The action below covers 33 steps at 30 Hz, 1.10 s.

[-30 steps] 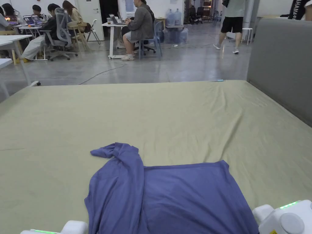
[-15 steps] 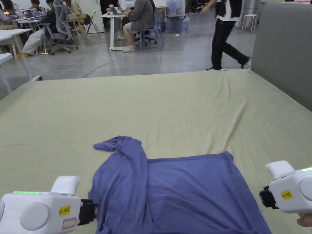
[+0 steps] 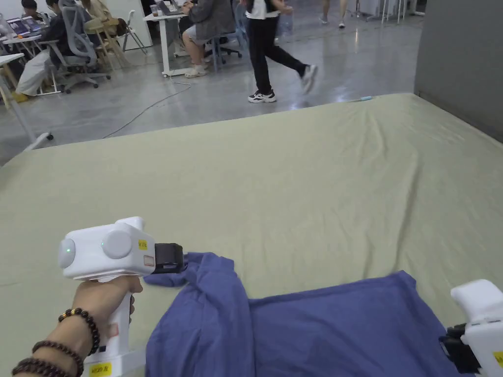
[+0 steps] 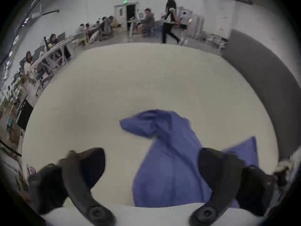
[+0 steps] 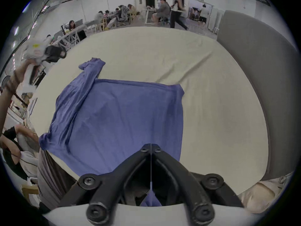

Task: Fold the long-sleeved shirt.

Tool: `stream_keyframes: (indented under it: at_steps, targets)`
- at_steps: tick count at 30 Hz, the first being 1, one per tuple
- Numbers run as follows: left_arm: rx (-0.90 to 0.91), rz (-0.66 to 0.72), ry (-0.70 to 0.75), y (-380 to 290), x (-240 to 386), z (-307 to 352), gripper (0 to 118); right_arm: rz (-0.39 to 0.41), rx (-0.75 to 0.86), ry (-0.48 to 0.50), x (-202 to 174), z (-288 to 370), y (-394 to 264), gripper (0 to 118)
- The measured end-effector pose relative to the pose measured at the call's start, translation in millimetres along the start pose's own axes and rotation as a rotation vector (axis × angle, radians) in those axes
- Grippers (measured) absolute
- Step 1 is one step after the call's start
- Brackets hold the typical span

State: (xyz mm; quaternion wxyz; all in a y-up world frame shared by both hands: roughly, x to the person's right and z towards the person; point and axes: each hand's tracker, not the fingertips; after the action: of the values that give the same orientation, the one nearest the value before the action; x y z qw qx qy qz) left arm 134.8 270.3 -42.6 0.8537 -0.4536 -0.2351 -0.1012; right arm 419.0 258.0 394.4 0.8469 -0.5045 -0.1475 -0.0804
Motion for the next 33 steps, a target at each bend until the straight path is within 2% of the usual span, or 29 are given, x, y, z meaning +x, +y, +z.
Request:
stream_keyframes:
  at_steps: [3, 6, 8, 9, 12, 13, 14, 15, 20, 24, 29, 33]
  targets:
    - [-0.041, 0.015, 0.061, 25.2, -3.4, -65.4, 112, -0.024, -0.028, 0.024, 2.5, -10.8, 2.7, 0]
    - [-0.154, 0.096, 0.103, 24.6, -8.7, -118.1, 109, -0.023, -0.064, 0.03, 4.6, -20.9, 0.6, 0]
    - [-0.195, 0.111, 0.111, 17.4, -13.1, -141.6, 92, -0.023, -0.089, 0.029, 5.9, -28.2, 1.2, 0]
    - [-0.212, 0.105, 0.134, 14.2, -11.7, -148.6, 87, -0.023, -0.095, 0.023, 7.7, -29.7, 0.7, 0]
    - [-0.171, 0.072, 0.138, 10.1, -5.8, -148.1, 81, -0.025, -0.104, 0.007, 11.5, -32.1, 0.1, 0]
    - [-0.181, 0.048, 0.144, 14.1, 0.7, -142.4, 73, -0.026, -0.103, 0.003, 12.6, -31.9, -0.3, 0]
    - [-0.157, 0.01, 0.172, 18.0, 6.0, -133.6, 49, -0.028, -0.102, -0.003, 13.4, -30.2, -1.3, 0]
    - [-0.125, -0.006, 0.163, 21.3, 10.8, -125.4, 1, -0.028, -0.102, -0.007, 13.1, -30.3, -0.6, 0]
    - [-0.015, 0.041, -0.016, 33.7, 13.2, -48.0, 2, -0.007, -0.073, 0.004, 7.0, -16.5, 2.2, 0]
    - [0.131, -0.062, -0.135, 11.1, 18.8, 45.3, 2, 0.031, -0.015, -0.003, -2.4, 6.7, 3.3, 0]
    - [0.166, -0.156, -0.263, -62.4, 29.2, 140.4, 2, 0.066, 0.044, 0.005, -13.1, 31.9, -4.4, 0]
    - [0.105, -0.192, -0.343, -137.3, 34.1, 167.6, 2, 0.07, 0.068, 0.008, -20.5, 44.7, -14.2, 0]
